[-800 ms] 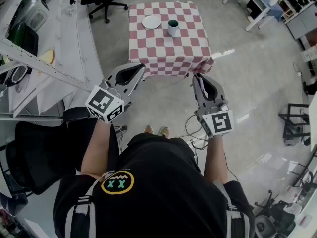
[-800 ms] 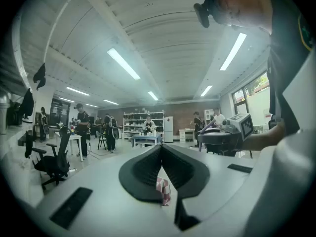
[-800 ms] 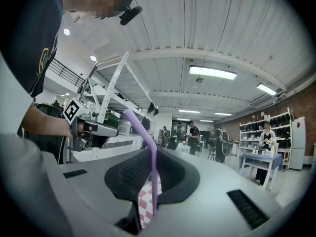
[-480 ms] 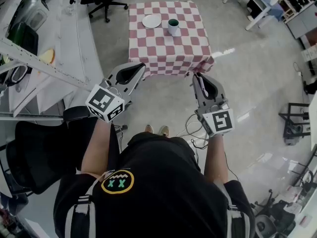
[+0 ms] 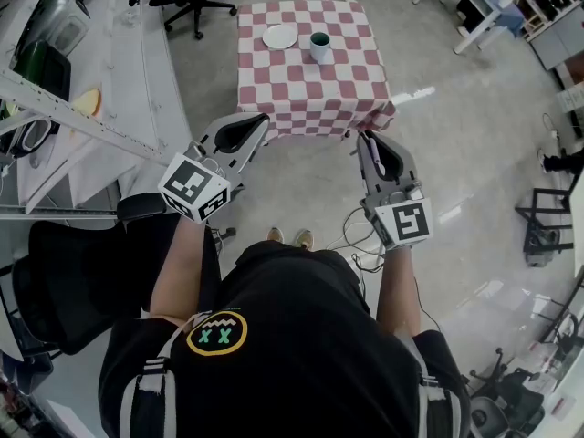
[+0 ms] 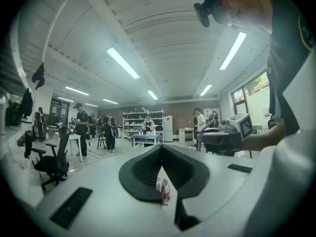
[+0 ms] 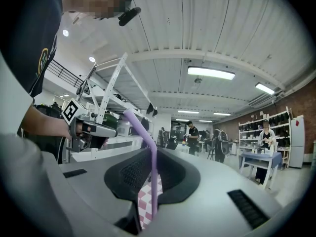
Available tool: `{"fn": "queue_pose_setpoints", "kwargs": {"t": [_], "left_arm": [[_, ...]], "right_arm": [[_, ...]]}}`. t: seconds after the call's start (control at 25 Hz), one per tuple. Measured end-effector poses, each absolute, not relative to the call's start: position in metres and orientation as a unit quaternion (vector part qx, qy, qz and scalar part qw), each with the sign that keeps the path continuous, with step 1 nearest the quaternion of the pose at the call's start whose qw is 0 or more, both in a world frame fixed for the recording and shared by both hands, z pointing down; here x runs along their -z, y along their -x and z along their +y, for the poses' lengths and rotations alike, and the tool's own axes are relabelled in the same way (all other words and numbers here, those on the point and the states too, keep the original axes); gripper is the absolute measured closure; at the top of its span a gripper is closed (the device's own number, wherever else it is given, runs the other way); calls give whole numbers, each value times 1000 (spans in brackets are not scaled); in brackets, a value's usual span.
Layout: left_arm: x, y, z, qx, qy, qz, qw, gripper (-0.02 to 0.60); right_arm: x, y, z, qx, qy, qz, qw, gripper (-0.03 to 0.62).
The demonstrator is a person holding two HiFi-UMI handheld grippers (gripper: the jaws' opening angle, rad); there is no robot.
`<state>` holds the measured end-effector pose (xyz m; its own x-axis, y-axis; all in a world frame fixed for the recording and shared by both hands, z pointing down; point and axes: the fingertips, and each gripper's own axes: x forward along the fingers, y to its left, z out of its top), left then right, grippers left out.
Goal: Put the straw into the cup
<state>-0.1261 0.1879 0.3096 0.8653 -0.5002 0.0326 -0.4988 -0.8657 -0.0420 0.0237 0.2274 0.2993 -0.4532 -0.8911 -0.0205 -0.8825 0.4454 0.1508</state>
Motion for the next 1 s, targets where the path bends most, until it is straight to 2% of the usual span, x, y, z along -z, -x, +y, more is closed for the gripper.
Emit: {"fn": "queue_pose_setpoints", "kwargs": {"t": [1.0], "left_arm": [[-311, 74, 209, 29, 961, 275, 23, 565]], "right_arm": [[-300, -72, 239, 80, -508, -857, 19, 537]]}}
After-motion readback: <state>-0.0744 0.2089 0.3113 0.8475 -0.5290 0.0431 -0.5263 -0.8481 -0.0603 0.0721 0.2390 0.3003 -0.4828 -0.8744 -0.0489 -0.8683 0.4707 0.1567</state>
